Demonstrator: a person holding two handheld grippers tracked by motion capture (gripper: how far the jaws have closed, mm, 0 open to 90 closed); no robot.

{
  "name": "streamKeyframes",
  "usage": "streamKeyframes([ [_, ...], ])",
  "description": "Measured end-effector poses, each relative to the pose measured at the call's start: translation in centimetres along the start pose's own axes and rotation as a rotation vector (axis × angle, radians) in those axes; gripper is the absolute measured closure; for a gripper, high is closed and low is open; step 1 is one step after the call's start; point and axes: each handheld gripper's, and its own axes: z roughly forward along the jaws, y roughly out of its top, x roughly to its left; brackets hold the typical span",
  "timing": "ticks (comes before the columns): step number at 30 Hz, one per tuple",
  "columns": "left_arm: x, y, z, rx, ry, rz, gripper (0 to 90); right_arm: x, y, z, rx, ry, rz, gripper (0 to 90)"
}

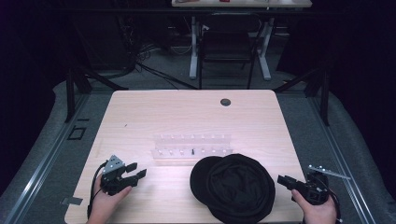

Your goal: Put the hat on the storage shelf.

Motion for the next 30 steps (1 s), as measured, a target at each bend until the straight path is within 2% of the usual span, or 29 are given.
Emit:
streamKeyframes([
  [6,-0.3,0.0,0.0,-0.003,-0.001,0.003,48.0,0.3,0.4,-0.6,0.047,0.015,0.022,63.2],
  [7,-0.3,0.1,0.0,-0.003,-0.002,0.014,48.0,0.5,0.3,-0.7,0.049,0.01,0.027,63.2],
  [10,-0.5,0.1,0.0,0.0,-0.003,0.013,48.0,0.6,-0.1,-0.7,0.103,-0.008,0.01,63.2],
  [11,-0.5,0.1,0.0,-0.002,-0.002,0.015,48.0,0.7,-0.5,-0.4,0.102,0.005,0.021,63.3],
  [13,-0.5,0.1,0.1,0.004,-0.003,0.017,48.0,0.7,-1.1,-0.2,0.128,-0.002,0.009,63.4],
  [15,-0.6,0.1,0.2,0.002,-0.004,0.016,48.0,0.7,-1.5,0.2,0.146,0.001,0.017,63.2],
  [20,-0.5,0.1,0.2,0.006,-0.002,0.019,48.0,0.7,-1.9,0.4,0.16,0.018,0.032,63.1],
  [27,-0.5,0.1,0.2,0.003,-0.004,0.019,48.0,1.3,-2.3,0.6,0.208,0.03,0.042,64.7],
  [28,-0.5,0.1,0.2,0.004,-0.002,0.019,48.1,1.2,-2.3,0.8,0.213,0.029,0.044,65.0],
  [29,-0.6,0.1,0.2,0.004,-0.002,0.02,48.0,1.4,-2.4,0.9,0.2,-0.002,0.054,65.8],
  [30,-0.6,0.1,0.2,0.004,-0.002,0.02,48.1,1.1,-2.4,1.0,0.2,0.025,0.04,66.9],
])
